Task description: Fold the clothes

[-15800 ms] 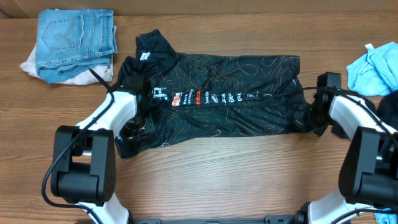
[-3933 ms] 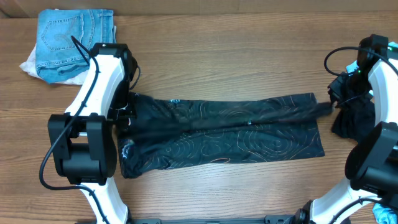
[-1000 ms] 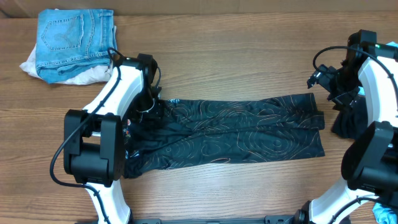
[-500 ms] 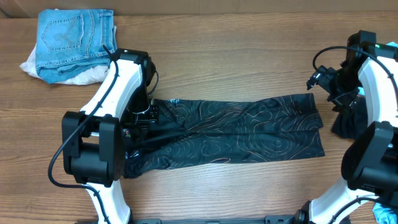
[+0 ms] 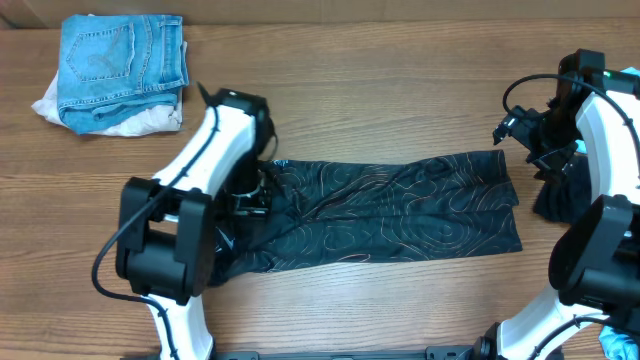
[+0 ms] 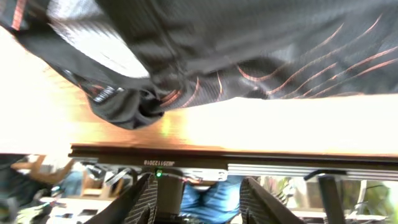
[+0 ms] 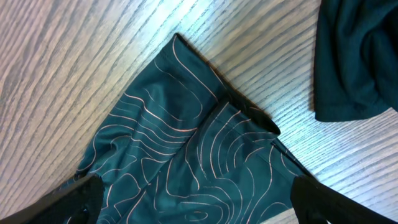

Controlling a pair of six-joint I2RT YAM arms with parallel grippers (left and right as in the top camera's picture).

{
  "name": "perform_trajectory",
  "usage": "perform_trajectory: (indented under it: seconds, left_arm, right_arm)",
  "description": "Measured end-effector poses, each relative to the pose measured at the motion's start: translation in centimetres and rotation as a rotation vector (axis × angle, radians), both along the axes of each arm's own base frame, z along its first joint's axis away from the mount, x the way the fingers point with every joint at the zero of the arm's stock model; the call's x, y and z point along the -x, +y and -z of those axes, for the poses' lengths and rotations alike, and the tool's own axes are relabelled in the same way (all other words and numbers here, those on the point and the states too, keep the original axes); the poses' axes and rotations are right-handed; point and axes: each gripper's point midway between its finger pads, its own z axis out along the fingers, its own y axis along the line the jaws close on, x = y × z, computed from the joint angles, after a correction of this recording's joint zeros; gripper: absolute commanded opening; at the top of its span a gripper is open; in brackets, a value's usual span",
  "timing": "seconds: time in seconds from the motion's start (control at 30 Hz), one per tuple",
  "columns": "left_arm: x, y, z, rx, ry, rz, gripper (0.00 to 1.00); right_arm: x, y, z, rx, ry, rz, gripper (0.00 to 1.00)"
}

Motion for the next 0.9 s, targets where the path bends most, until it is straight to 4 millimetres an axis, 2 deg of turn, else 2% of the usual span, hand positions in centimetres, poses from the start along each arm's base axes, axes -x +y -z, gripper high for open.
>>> perform_trajectory:
  seconds: [0.1,0.17,0.2,0.27,0.33,0.43,0.53,0.67,0.77,0.9]
  left_arm:
    - [0.1,0.3,0.3,-0.050,-0.011,0.029,0.34]
    - [-0.3,0.9,0.4,-0.092,-0.036,0.025,0.23]
    - [-0.7,1.2,0.6,-0.107,-0.054,0.017,0.17]
    - [-1.8,1.3,1.2,-0.113,-0.106,-0.007,0.17]
    - [-2.9,1.4,1.8,-0.101,-0.152,-0.022,0.15]
    - [-3.8,1.0,2.3,-0.067,-0.188,-0.047,0.04]
    - [-4.6,0.6,2.6,-0.039,-0.217,-0.060,0.04]
    - [-5.3,0.0,3.0,-0.009,-0.247,-0.074,0.04]
    - [-5.9,-0.4,3.2,0.010,-0.272,-0.081,0.04]
    - [-6.7,-0.7,3.9,0.023,-0.310,-0.091,0.04]
  right_arm:
    - [0.5,0.2,0.0,-0.008,0.021,-0.001,0.98]
    - [0.9,0.5,0.0,-0.024,0.034,-0.006,0.82]
    - [1.1,0.9,-0.1,-0.044,0.039,-0.022,0.69]
    - [1.5,1.6,-0.2,-0.085,0.049,-0.044,0.46]
    - [2.0,2.5,-0.3,-0.131,0.063,-0.073,0.32]
    - [2.6,3.7,-0.5,-0.168,0.083,-0.121,0.15]
    - [2.3,5.4,-0.3,-0.182,0.076,-0.176,0.14]
    - [2.1,8.0,1.0,-0.189,0.071,-0.263,0.14]
    - [2.0,10.2,3.2,-0.190,0.052,-0.327,0.15]
    - [2.2,10.9,5.5,-0.194,0.041,-0.331,0.13]
